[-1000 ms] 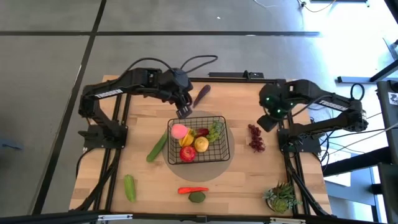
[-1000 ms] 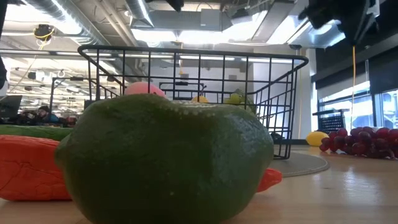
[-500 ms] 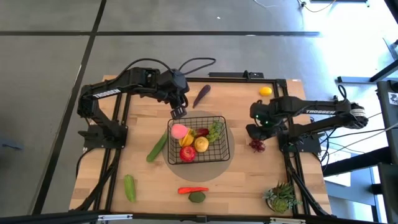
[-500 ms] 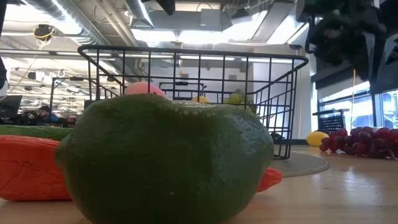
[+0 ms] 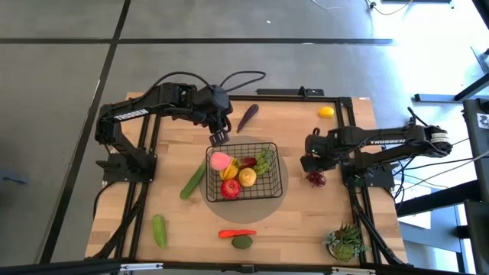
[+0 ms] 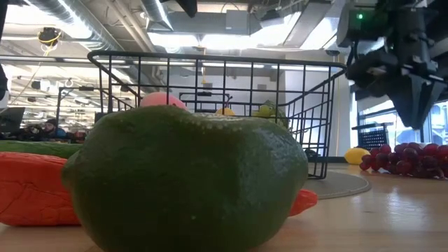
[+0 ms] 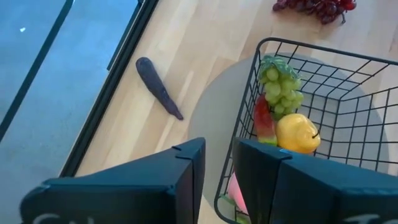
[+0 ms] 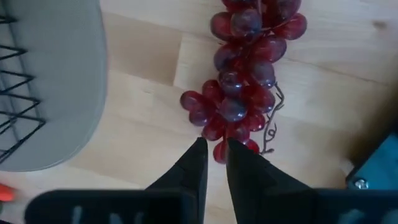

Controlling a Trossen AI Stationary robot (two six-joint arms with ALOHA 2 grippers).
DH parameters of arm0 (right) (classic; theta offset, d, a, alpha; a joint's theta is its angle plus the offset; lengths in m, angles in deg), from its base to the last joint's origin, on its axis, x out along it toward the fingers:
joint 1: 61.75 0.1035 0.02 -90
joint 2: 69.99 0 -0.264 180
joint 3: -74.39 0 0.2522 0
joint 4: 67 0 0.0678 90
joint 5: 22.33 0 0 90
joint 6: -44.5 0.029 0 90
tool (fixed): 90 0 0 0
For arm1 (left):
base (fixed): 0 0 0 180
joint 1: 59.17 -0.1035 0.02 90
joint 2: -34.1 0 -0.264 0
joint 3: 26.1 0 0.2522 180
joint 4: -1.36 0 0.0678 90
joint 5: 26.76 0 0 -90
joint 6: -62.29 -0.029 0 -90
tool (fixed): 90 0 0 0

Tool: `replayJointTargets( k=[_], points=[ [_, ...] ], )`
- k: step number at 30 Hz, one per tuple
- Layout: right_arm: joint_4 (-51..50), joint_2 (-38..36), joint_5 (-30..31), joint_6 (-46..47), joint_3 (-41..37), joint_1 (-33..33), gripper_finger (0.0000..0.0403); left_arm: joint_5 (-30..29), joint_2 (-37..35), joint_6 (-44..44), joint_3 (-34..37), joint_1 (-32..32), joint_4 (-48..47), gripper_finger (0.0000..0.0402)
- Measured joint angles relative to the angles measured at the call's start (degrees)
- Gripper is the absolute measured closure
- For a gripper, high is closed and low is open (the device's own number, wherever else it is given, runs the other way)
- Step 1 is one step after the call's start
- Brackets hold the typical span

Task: Build produce basket
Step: Put the red grapes into the black wire basket

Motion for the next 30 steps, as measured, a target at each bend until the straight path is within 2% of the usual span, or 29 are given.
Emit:
replayJointTargets(
  k=[6,10,15,23,30],
  points=[
    [1.10,-0.02,1.63,-0.31,-3.15,0.00,0.0351,0.00,0.00,0.00,0.00,-0.70,0.00,0.0330],
    [1.80,-0.01,4.19,-1.83,-3.32,0.00,0.0351,0.00,0.00,0.00,0.00,-0.84,0.00,0.0333],
    [3.50,-0.02,4.28,-2.92,-3.32,0.00,0.0352,0.00,0.00,0.01,0.00,-1.01,0.00,0.0334],
    [3.64,-0.02,4.28,-4.63,-3.32,0.00,0.0399,0.00,0.02,0.02,0.00,-1.01,-0.02,0.0334],
    [4.36,0.00,3.93,-6.33,-3.32,-0.11,0.0344,0.01,0.02,0.02,0.02,-1.01,-0.02,0.0334]
  ],
)
